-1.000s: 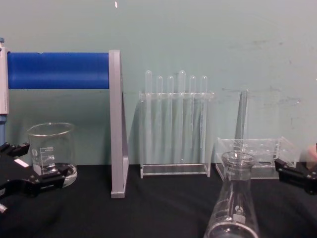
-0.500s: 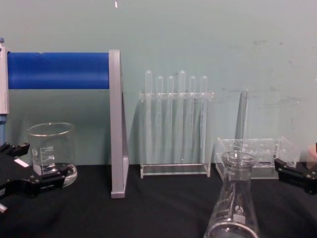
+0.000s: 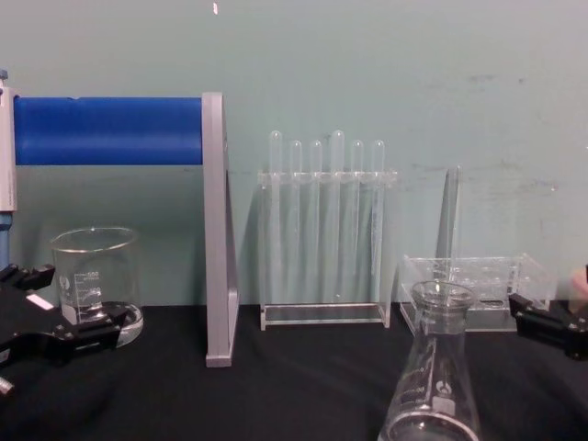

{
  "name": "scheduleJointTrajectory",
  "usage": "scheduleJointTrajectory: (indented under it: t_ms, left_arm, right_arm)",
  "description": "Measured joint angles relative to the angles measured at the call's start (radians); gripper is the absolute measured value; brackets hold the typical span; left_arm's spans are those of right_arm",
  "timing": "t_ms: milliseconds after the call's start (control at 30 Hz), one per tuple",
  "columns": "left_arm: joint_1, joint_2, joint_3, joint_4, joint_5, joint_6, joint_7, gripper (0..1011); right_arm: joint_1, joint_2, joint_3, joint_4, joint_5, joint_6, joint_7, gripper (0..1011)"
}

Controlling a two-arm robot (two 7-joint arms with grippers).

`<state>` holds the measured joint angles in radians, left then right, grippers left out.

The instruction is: Grasp the erlenmeyer flask with one hand, shake it three times, then place it back.

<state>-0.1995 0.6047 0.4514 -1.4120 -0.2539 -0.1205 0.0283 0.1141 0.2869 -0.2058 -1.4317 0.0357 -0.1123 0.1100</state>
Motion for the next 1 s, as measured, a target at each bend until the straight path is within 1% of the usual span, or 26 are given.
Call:
scheduleJointTrajectory:
  t_ms: [1000]
  left_arm:
    - [0.0,0.0,0.0,0.0,0.0,0.0,0.0,1001]
  right_arm:
    - [0.0,0.0,0.0,0.0,0.0,0.0,0.0,1000]
